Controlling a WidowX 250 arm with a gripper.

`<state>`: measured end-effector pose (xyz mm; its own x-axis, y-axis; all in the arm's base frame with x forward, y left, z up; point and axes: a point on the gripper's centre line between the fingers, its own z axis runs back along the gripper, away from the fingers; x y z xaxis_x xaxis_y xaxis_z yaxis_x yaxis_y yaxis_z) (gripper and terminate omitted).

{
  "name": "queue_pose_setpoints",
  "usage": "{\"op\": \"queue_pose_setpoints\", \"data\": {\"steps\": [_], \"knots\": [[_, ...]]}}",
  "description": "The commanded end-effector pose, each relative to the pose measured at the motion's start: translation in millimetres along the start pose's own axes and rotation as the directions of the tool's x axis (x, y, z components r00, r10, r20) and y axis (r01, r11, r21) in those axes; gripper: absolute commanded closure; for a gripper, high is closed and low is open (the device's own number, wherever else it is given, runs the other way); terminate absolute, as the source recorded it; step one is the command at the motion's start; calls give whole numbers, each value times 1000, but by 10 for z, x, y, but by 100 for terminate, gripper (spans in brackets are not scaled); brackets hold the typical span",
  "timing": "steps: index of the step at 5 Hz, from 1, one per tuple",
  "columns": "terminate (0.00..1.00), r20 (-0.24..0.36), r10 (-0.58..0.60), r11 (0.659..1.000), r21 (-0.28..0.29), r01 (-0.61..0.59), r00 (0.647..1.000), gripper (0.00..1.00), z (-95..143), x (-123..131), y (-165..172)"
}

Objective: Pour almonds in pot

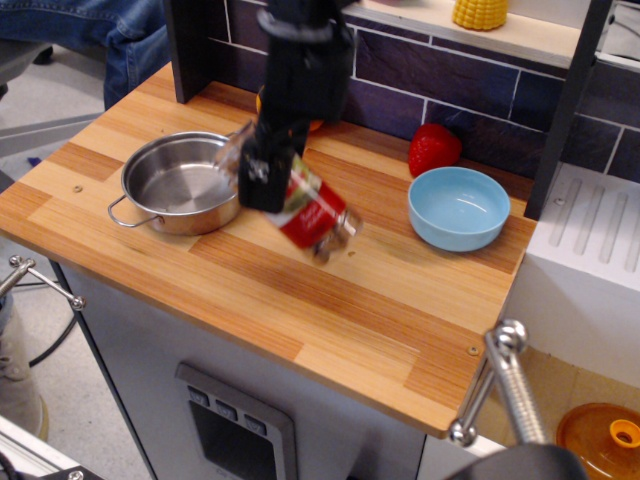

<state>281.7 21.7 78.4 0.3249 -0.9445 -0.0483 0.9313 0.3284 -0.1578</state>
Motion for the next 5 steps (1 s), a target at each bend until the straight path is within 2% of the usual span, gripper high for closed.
{"op": "queue_pose_setpoints", "data": {"steps": [1, 2, 3, 4, 5], "knots": [[0, 273, -63, 997, -28, 73, 960, 100, 219, -199, 224], [0, 399, -96, 993, -20, 113, 912, 100, 225, -266, 227], [0, 499, -111, 989, -26, 142, 860, 100, 290, -362, 225], [0, 584, -128, 989, 14, 148, 801, 100, 273, -413, 211], [0, 641, -110, 991, 13, 133, 759, 100, 298, -421, 254]]}}
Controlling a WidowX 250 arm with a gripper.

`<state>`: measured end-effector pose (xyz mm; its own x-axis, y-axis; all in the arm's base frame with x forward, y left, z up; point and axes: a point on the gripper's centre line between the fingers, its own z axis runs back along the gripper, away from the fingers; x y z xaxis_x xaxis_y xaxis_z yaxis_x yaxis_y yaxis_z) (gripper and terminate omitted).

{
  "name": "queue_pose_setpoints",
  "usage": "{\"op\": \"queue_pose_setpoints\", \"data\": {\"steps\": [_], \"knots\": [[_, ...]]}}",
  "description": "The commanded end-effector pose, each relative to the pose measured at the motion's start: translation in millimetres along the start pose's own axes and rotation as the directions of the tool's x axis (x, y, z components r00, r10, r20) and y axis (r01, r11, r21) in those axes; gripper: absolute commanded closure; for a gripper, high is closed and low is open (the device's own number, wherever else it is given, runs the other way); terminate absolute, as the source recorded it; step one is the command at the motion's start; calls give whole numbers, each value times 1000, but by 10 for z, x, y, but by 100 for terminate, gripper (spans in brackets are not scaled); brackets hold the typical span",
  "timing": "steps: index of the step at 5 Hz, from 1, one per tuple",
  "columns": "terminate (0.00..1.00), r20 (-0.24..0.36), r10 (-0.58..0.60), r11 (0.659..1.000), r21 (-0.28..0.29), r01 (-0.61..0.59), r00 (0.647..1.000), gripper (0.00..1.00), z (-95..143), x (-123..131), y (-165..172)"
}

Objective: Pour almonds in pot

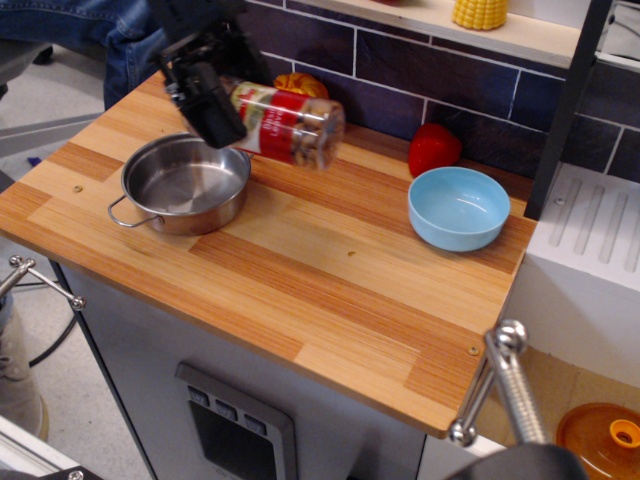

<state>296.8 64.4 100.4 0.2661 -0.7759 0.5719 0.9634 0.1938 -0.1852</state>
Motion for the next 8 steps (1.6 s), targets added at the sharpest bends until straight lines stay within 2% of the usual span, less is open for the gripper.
{"op": "queue_pose_setpoints", "data": {"steps": [1, 4, 5, 6, 7, 8], "knots": [[0, 88, -24, 999, 42, 21, 996, 100, 87, -40, 20], [0, 221, 7, 995, 92, -28, 975, 100, 170, 21, 108], [0, 277, -22, 987, 161, -24, 960, 100, 272, 58, 105], [0, 314, -22, 981, 188, -39, 949, 100, 343, 72, 129], [0, 335, -25, 983, 177, -37, 942, 100, 373, 79, 118], [0, 361, -49, 980, 197, -24, 931, 100, 421, 131, 73]]}}
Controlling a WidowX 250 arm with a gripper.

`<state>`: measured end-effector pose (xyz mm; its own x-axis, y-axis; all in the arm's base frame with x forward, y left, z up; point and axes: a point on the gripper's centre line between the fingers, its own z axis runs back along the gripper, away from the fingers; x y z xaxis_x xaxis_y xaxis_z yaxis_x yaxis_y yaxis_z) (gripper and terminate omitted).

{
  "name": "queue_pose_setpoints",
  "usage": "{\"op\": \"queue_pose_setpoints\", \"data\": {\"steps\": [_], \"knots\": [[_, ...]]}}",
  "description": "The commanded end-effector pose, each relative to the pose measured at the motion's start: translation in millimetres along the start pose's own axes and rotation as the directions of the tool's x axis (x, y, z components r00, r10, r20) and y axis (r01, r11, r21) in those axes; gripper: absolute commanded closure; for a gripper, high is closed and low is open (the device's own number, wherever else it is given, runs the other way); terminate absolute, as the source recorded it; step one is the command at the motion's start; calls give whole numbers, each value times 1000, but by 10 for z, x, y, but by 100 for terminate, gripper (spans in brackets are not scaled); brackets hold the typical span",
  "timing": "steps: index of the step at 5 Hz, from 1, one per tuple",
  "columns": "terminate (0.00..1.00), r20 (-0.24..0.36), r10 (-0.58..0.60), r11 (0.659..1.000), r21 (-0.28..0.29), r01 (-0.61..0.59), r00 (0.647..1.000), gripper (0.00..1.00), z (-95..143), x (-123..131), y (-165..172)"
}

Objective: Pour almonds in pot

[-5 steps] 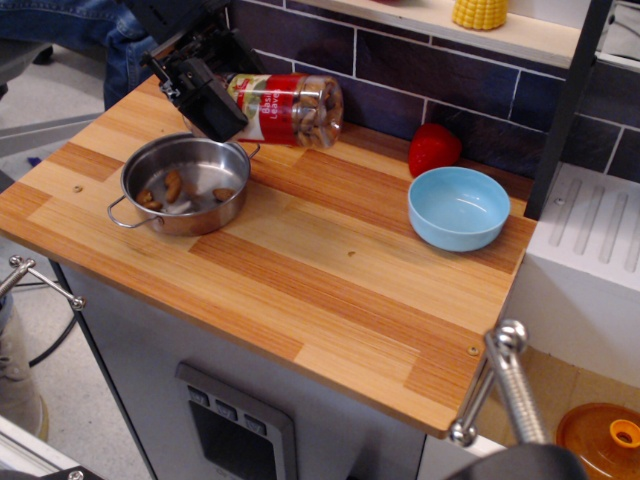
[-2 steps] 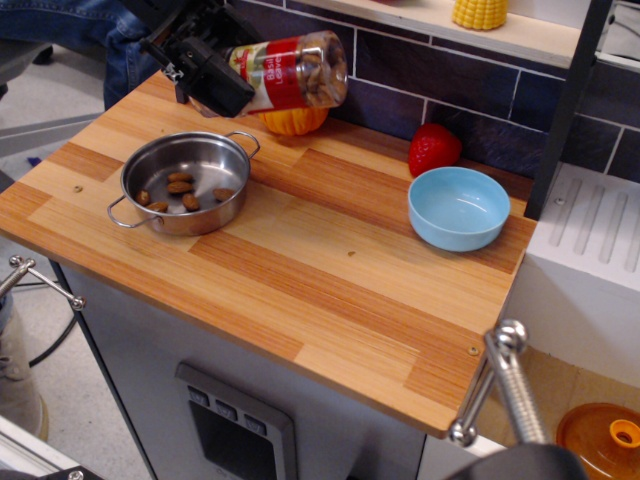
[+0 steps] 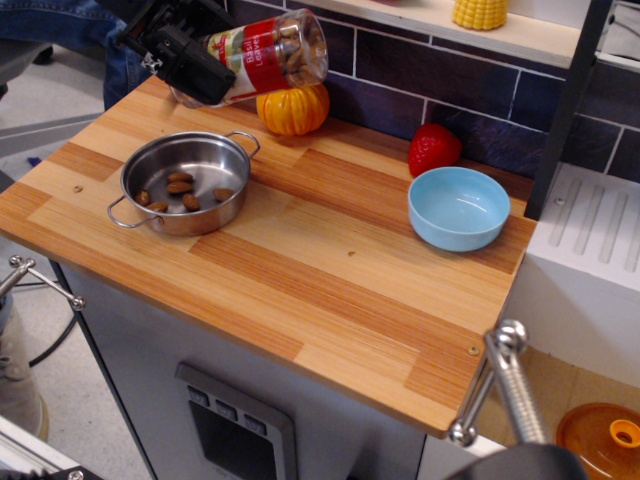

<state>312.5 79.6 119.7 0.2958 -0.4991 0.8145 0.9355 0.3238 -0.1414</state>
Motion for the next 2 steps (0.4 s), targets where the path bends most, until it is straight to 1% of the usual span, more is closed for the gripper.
{"op": "queue_pose_setpoints", "data": {"steps": [1, 2], "knots": [[0, 54, -83, 994, 78, 78, 995, 100, 165, 277, -40], [100, 57, -100, 990, 103, 94, 993, 100, 170, 291, -38]]}}
